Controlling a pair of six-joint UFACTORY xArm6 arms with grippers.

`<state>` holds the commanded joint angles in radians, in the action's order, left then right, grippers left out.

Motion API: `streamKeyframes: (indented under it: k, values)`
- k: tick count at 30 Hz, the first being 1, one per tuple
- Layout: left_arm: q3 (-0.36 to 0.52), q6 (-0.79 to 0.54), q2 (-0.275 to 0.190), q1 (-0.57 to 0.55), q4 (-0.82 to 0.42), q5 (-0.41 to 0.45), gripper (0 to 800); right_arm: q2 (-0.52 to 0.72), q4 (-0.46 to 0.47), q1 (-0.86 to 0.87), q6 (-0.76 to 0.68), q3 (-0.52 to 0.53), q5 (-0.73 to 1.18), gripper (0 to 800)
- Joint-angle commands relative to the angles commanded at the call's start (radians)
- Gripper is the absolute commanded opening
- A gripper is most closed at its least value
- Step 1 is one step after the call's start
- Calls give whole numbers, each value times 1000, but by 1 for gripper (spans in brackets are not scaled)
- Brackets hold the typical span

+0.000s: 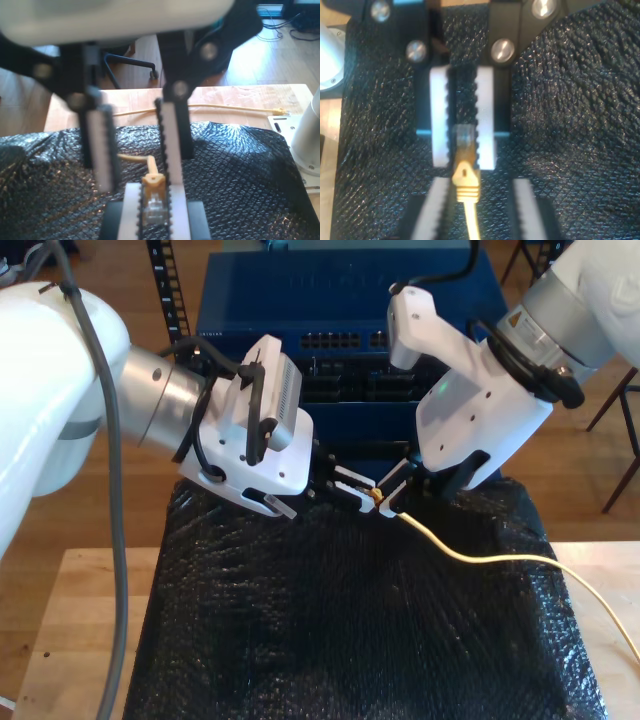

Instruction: Grab the cable and plug it in

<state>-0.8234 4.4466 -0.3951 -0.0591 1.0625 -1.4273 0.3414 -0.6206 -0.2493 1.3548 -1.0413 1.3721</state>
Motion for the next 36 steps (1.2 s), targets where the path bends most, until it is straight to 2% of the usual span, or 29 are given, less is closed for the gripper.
streamKeyframes:
  k: [3,7,9,12,14,20,24,36]
  values:
    - [0,0,0,2,0,0,5,3,0,8,3,-5,0,445]
    - [0,3,0,2,0,0,5,6,0,9,34,-20,2,668]
    - [-2,8,0,2,0,-2,5,18,3,9,66,-21,0,737]
    - [-3,9,6,3,8,-8,3,35,3,14,86,-21,0,752]
    - [-6,11,9,3,29,-11,3,40,2,14,87,-21,0,798]
    - [-14,17,40,6,61,-48,3,38,2,15,94,-40,0,799]
    - [-21,25,77,29,63,-74,3,38,2,14,100,-64,0,800]
    - [-38,95,126,54,86,-132,3,78,-8,43,95,-87,0,800]
